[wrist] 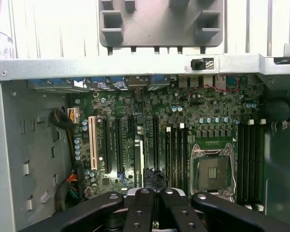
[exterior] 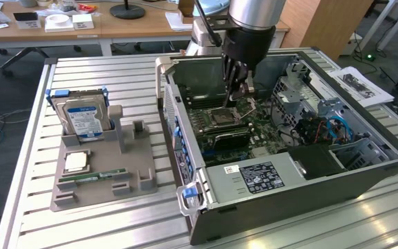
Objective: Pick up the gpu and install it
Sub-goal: 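Press down on the gpu until it lock into place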
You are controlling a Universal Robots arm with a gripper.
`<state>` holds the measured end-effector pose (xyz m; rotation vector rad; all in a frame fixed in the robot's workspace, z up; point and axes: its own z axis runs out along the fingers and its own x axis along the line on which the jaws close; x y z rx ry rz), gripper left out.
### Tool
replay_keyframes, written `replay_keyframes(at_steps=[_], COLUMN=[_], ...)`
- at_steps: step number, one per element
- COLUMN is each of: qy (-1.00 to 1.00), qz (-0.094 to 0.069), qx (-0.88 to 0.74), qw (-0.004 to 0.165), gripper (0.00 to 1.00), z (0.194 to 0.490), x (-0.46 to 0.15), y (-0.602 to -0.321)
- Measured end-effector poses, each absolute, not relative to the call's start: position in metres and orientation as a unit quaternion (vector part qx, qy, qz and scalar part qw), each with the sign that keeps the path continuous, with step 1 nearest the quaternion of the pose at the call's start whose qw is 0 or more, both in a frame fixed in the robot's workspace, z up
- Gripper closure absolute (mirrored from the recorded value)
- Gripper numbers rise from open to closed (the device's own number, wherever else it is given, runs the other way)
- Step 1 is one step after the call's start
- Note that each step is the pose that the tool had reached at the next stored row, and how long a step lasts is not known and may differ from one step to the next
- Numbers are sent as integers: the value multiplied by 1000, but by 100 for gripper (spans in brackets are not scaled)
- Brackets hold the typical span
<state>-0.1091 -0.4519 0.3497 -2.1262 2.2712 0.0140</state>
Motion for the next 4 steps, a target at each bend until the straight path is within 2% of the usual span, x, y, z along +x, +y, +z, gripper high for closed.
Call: replay_keyframes(at_steps=[4], qy=[730], qz=[4], qx=[-683], qw=[15], gripper=[89], z=[350], x=[-109], y=[-452])
